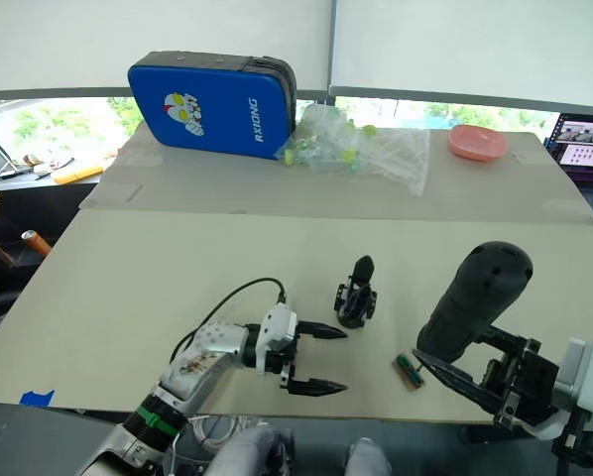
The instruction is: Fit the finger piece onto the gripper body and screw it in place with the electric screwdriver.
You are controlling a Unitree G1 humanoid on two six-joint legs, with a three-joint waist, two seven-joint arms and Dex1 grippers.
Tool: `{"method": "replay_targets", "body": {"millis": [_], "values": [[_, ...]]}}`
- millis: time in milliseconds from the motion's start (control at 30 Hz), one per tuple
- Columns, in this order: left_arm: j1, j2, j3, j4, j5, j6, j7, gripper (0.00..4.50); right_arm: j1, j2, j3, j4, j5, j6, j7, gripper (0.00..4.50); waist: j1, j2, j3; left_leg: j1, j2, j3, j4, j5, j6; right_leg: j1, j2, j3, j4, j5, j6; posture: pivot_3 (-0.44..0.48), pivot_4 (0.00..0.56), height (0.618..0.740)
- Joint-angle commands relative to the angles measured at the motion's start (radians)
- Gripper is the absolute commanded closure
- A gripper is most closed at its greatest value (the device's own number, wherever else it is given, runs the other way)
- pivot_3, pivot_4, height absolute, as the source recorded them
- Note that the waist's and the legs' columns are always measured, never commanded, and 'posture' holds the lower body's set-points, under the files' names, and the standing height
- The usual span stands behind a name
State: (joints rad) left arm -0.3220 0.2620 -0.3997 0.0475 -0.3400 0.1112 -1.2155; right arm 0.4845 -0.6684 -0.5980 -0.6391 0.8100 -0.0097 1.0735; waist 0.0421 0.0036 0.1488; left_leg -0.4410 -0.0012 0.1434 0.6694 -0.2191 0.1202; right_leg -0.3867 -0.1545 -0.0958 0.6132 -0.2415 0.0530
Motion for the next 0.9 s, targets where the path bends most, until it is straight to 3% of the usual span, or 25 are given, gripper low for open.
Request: {"method": "replay_targets", "body": {"millis": [33, 400, 633, 900], "values": [[-0.009, 0.029, 0.038, -0.075, -0.086, 0.025, -0.074, 0.0, -0.024, -0.028, -0.061, -0.063, 0.07, 0.022, -0.031, 2.56, -0.001, 0.0, 0.0, 0.0, 0.0, 0.0, 0.0, 0.0, 0.0, 0.0, 0.0, 0.0, 0.0, 0.0, 0.0, 0.0, 0.15, 0.74], [-0.043, 0.121, 0.127, -0.084, -0.182, 0.068, -0.179, 0.0, -0.154, -0.131, -0.141, -0.103, 0.198, 0.142, -0.153, 2.56, 0.0, 0.0, 0.0, 0.0, 0.0, 0.0, 0.0, 0.002, -0.004, 0.0, 0.001, 0.0, 0.0, 0.0, 0.0, 0.0, 0.15, 0.74], [-0.11, 0.098, 0.199, -0.008, -0.204, 0.089, -0.147, 0.0, -0.305, -0.215, -0.14, -0.067, 0.247, 0.216, -0.216, 2.56, -0.002, 0.0, 0.0, -0.001, 0.0, 0.0, 0.0, 0.002, -0.003, 0.0, 0.001, 0.0, 0.0, 0.0, 0.0, 0.0, 0.15, 0.74], [-0.209, 0.055, 0.268, 0.07, -0.222, 0.134, -0.106, 0.0, -0.519, -0.28, -0.055, 0.003, 0.294, 0.317, -0.273, 2.56, -0.003, -0.002, 0.001, -0.001, 0.0, 0.001, 0.0, 0.003, -0.003, 0.0, 0.002, 0.0, 0.0, 0.0, 0.0, 0.0, 0.15, 0.74]]}}
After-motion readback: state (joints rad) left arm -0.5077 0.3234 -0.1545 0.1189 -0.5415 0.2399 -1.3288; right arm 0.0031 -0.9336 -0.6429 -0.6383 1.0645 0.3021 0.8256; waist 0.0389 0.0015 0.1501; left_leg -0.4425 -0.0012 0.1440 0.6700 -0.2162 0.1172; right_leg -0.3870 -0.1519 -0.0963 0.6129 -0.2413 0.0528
